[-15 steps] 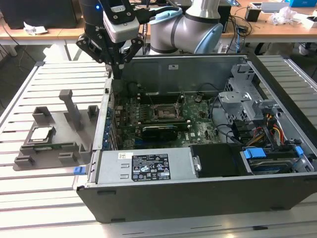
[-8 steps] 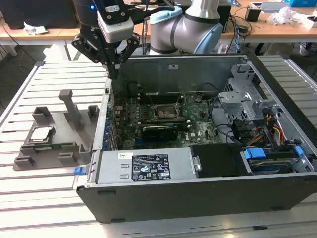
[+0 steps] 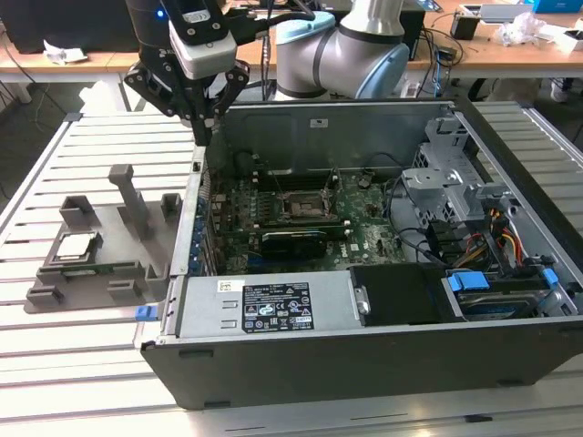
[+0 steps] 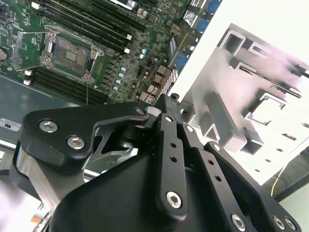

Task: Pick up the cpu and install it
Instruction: 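Reach for the cpu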

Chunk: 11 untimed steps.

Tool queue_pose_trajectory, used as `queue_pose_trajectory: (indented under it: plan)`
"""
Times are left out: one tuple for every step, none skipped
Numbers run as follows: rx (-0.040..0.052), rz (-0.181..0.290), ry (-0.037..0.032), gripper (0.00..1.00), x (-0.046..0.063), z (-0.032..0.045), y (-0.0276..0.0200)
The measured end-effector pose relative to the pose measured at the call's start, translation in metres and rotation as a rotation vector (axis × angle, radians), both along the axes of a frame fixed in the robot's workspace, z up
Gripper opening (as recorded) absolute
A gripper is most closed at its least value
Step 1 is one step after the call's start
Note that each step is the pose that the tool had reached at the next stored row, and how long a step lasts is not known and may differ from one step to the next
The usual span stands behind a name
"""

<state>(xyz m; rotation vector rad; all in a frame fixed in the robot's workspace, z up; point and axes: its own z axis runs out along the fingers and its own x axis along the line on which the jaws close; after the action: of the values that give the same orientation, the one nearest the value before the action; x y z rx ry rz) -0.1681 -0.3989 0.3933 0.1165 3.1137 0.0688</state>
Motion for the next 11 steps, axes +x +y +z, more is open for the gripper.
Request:
queue_pose_trajectory:
  plan:
    - [0.0,0.0,0.0,0.11,-0.001,0.0,0.0]
    - [0.0001,0.0,-0.0001,0.11,-0.002,0.0,0.0]
    - [0.0001,0.0,-0.0001,0.11,-0.004,-0.0001,0.0]
    - [0.0001,0.0,0.0,0.11,-0.005,0.0,0.0]
    - [0.0001,0.0,-0.0001,0.11,-0.006,0.0,0.0]
    - [0.0001,0.0,-0.0001,0.11,-0.007,0.0,0.0]
    - [0.0001,0.0,-0.0001,0.11,-0.008,0.0,0.0]
    - [0.0001,0.0,-0.0001,0.11,-0.009,-0.0001,0.0]
    - [0.0001,0.0,-0.0001,0.11,-0.01,-0.0001,0.0]
    - [0.0001,0.0,-0.0001,0.11,-0.011,0.0,0.0]
    - [0.0001,0.0,-0.0001,0.11,-0.012,-0.0001,0.0]
